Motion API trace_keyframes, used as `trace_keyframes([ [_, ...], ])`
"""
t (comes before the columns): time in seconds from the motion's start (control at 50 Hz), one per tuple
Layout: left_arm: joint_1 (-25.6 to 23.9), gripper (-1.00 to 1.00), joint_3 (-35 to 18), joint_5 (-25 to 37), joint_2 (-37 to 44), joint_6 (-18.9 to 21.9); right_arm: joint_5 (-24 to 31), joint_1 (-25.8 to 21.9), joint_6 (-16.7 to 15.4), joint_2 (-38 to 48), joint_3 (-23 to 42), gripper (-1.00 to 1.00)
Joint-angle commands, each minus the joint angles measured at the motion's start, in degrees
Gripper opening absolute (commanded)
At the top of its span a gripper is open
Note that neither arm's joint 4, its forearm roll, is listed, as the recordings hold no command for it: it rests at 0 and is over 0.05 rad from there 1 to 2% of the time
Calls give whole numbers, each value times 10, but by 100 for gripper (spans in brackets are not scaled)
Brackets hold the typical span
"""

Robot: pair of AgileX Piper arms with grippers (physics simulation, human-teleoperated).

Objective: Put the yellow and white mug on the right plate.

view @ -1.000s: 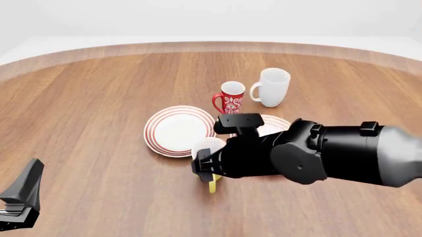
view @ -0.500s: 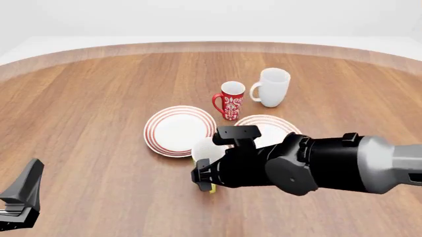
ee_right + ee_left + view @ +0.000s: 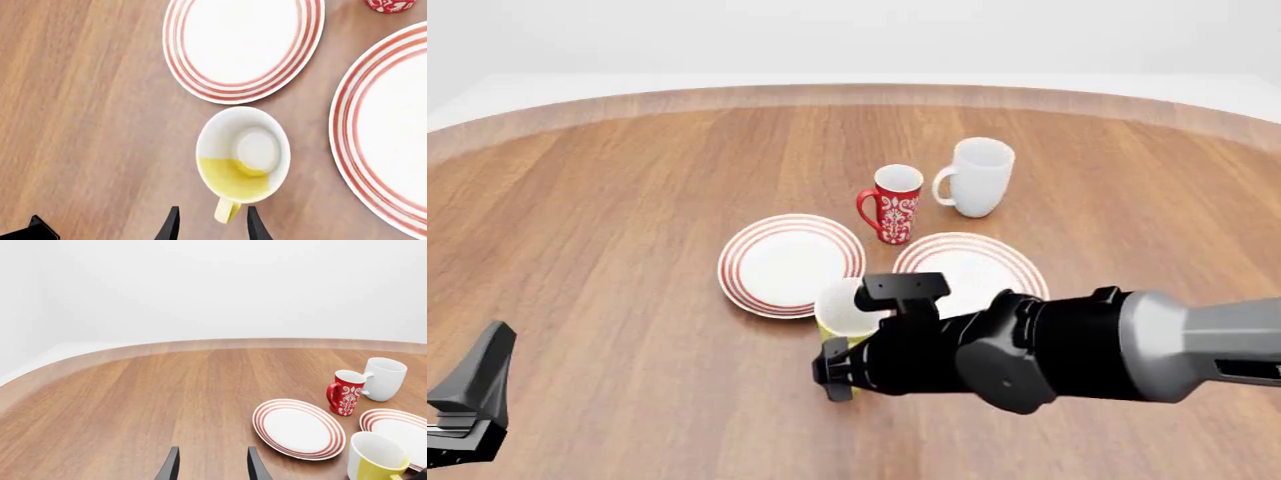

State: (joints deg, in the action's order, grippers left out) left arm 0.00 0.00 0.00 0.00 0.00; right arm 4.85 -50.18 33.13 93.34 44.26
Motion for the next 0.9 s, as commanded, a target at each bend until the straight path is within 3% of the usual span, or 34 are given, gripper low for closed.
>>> trace_keyframes([
  [0.02, 0, 100, 0, 0, 0, 0, -14, -2, 4, 12, -5, 100],
  [0.52, 0, 100, 0, 0, 0, 0, -62, -7, 20, 35, -32, 100],
  [0.54, 0, 100, 0, 0, 0, 0, -63, -7, 20, 35, -31, -100],
  [0.9, 0, 100, 0, 0, 0, 0, -74, -6, 19, 44, -31, -100],
])
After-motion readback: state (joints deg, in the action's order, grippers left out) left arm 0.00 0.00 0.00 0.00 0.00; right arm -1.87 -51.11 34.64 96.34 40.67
